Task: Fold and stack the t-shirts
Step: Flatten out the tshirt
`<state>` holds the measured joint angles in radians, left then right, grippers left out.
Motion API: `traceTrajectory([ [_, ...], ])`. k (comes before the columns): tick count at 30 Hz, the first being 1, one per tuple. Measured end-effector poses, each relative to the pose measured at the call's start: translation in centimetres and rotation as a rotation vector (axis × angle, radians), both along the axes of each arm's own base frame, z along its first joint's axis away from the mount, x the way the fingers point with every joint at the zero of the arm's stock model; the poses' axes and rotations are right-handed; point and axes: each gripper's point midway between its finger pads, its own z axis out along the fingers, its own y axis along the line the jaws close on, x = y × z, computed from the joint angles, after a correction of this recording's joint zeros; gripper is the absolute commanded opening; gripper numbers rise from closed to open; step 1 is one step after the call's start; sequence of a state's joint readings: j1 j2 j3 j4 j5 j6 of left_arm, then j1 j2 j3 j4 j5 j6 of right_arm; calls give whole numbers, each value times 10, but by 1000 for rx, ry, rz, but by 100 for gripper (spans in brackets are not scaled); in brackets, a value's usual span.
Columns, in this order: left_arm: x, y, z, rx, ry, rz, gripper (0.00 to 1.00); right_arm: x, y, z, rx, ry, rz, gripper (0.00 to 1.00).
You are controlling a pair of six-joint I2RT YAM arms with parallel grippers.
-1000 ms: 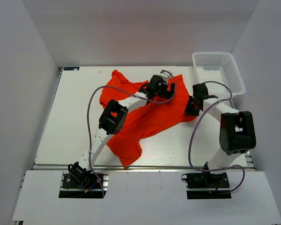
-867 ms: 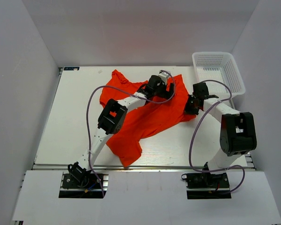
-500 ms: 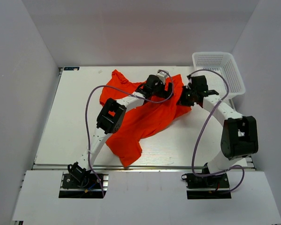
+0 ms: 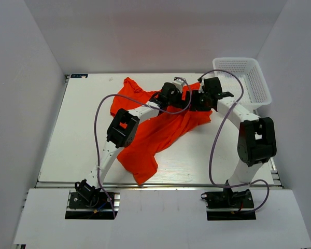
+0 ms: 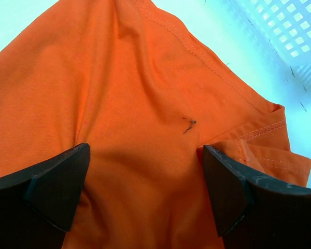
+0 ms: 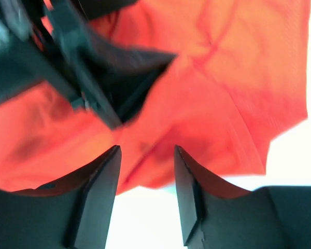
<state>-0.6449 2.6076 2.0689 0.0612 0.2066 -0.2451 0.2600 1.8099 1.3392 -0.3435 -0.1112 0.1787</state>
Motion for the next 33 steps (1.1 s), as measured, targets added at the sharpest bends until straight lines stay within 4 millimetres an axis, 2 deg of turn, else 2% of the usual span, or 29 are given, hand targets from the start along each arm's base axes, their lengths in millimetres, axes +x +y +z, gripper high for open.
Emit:
traceTrajectory([
  [3, 0, 0, 0, 0, 0, 0, 100, -11, -10, 12, -22, -23, -25, 53],
  [5, 0, 0, 0, 0, 0, 0, 100, -11, -18, 21, -40, -53, -52, 53],
  [8, 0, 0, 0, 0, 0, 0, 100, -8, -23, 25, -61, -73, -77, 50],
  [14, 0, 0, 0, 0, 0, 0, 100, 0, -14, 12, -40, -37, -50, 47],
  [20, 0, 0, 0, 0, 0, 0, 100, 7, 0, -13, -6, 20, -26, 42],
  [22, 0, 0, 0, 0, 0, 0, 100, 6, 1, -22, -1, 40, -28, 34],
  [23, 0, 0, 0, 0, 0, 0, 100, 7, 2, -25, 1, 45, -30, 26],
  [24, 0, 0, 0, 0, 0, 0, 100, 8, 2, -28, 3, 50, -35, 0],
  [30, 0, 0, 0, 0, -1, 0, 100, 2, -3, -35, 5, 53, -90, 0],
  [33, 0, 0, 0, -1, 1, 1, 100, -35, -23, -36, -30, 81, -160, 0],
])
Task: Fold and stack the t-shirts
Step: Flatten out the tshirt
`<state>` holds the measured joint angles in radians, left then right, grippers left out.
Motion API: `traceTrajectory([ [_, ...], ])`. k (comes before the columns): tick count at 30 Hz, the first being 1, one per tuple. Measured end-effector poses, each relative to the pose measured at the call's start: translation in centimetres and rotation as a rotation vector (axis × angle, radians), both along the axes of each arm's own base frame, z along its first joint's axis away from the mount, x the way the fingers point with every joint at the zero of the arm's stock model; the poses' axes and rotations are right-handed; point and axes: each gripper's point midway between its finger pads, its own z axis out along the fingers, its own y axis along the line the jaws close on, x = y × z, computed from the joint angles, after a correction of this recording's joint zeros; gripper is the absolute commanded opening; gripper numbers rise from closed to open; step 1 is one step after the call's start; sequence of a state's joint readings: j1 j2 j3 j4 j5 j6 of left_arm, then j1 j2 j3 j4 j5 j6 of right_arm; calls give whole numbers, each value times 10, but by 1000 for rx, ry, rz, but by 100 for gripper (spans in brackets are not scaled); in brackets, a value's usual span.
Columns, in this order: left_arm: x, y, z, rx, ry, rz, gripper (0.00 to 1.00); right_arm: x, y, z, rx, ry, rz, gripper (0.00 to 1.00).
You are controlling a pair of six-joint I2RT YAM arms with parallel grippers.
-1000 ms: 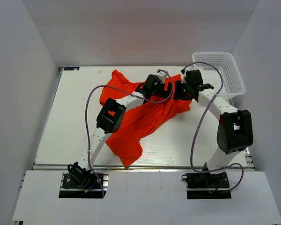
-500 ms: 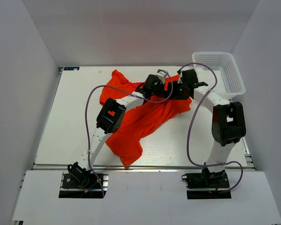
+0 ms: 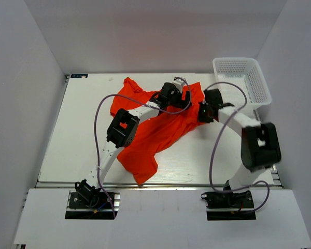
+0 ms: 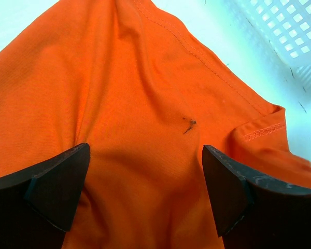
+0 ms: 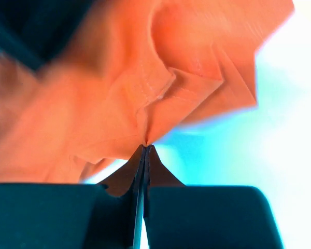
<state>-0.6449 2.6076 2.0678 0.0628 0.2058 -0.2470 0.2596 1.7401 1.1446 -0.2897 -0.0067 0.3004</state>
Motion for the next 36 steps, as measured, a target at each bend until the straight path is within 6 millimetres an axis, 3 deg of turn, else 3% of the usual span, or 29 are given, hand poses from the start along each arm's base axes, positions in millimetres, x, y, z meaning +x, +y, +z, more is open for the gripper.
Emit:
traceTrajectory([
  [4, 0, 0, 0, -3, 4, 4, 100, -70, -39, 8, -54, 24, -155, 0],
  [5, 1, 0, 1, -3, 4, 5, 100, -90, -49, 7, -68, 46, -199, 19],
  [7, 0, 0, 1, -2, 11, 10, 100, -126, -66, -2, -96, 105, -278, 31],
  [8, 0, 1, 1, -2, 14, 11, 100, -140, -72, -8, -115, 144, -306, 45],
  [10, 0, 1, 1, 0, 20, 14, 100, -159, -81, -17, -158, 216, -342, 48],
  [12, 0, 1, 1, -1, 23, 16, 100, -167, -87, -19, -195, 253, -352, 52],
  [15, 0, 1, 1, -1, 26, 17, 100, -150, -82, -8, -190, 227, -322, 55],
  [19, 0, 1, 1, -1, 28, 18, 100, -107, -63, 9, -129, 126, -258, 56],
  [22, 0, 1, 1, -1, 28, 18, 100, -88, -49, 2, -97, 119, -203, 56],
  [28, 0, 1, 1, -2, 28, 18, 100, -89, -14, -29, -16, 204, -75, 56],
  [36, 0, 1, 1, -2, 28, 18, 100, -70, 52, -2, 149, 43, 150, 56],
])
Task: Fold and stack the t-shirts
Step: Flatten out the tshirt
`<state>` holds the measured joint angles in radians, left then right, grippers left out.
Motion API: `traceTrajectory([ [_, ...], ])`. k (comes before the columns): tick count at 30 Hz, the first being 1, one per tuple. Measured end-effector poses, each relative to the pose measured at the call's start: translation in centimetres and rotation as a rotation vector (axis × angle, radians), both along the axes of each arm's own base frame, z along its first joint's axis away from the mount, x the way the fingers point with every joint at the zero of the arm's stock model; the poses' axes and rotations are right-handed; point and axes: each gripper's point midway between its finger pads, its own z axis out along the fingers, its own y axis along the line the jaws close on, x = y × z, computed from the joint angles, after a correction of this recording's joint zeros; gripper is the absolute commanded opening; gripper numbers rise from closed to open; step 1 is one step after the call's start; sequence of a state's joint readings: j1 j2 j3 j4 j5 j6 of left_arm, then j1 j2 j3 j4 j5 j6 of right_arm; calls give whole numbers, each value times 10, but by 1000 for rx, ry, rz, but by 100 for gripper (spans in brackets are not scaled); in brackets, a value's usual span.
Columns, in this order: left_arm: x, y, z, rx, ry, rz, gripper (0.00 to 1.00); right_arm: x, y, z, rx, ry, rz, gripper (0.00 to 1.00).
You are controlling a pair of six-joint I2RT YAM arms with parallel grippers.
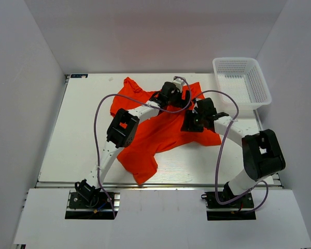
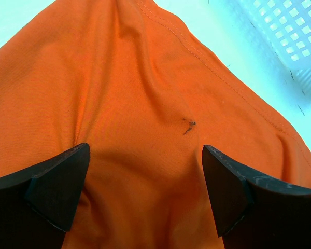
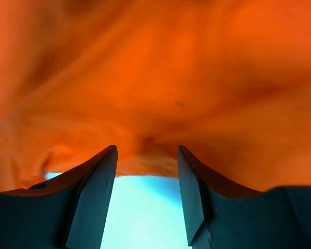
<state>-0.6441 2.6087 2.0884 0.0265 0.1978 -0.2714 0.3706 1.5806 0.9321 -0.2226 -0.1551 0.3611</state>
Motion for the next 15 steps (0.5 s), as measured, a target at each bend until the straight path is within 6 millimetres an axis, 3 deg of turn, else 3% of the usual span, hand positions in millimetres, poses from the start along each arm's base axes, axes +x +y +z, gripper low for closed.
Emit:
traceTrajectory([
  [7, 0, 0, 0, 2, 2, 0, 100, -7, 22, -4, 41, -4, 72, 55],
  [12, 0, 0, 1, 6, 12, 3, 100, -39, 7, -36, 1, 104, 41, 55],
  [15, 0, 1, 1, 6, 20, 10, 100, -52, -4, -37, -6, 126, -10, 58],
])
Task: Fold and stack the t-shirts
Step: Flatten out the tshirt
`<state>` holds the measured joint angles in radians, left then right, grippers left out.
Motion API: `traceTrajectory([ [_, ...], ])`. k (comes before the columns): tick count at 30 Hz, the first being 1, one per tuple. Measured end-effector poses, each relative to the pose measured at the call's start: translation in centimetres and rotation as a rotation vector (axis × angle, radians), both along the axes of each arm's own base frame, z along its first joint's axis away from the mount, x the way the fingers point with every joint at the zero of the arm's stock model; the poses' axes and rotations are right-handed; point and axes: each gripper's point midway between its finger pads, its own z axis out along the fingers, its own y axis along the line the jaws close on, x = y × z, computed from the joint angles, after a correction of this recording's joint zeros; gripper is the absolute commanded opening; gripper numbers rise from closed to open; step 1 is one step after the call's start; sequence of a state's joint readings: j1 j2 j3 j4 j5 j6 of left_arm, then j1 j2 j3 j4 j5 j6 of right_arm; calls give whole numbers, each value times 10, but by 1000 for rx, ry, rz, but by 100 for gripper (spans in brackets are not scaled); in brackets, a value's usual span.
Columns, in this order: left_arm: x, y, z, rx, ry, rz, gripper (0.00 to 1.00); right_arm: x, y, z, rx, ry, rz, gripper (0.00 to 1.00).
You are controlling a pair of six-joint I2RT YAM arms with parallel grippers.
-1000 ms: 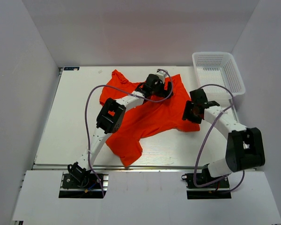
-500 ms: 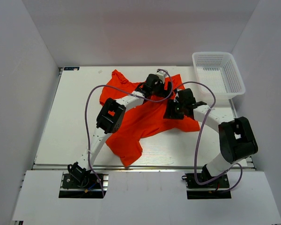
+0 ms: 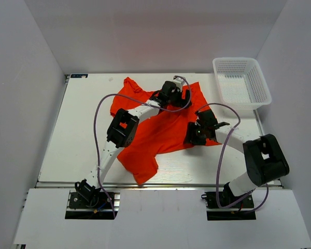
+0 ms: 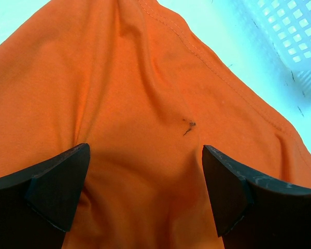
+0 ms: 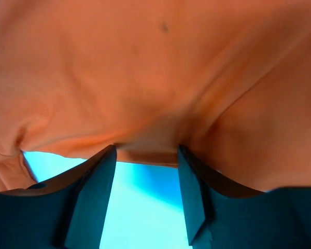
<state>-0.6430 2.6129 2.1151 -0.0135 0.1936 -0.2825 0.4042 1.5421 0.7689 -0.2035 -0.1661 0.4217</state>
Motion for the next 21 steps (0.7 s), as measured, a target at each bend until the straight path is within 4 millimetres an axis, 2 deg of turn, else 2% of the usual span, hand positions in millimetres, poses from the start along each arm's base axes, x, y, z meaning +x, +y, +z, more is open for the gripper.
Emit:
traceTrajectory([
  [4, 1, 0, 1, 0, 16, 12, 100, -22, -21, 0, -43, 53, -87, 60],
  [9, 2, 0, 1, 0, 28, 22, 100, -60, -48, 1, -106, 131, -164, 63],
  [12, 2, 0, 1, 1, 31, 21, 100, -75, -54, 6, -119, 162, -155, 68],
  [16, 0, -1, 1, 0, 28, 3, 100, -71, -50, 21, -97, 119, -121, 69],
  [18, -1, -1, 1, 0, 23, -19, 100, -59, -48, 33, -91, 70, -113, 71],
  [21, -5, -3, 1, -5, 14, -75, 100, -30, -48, 55, -108, -19, -139, 72],
])
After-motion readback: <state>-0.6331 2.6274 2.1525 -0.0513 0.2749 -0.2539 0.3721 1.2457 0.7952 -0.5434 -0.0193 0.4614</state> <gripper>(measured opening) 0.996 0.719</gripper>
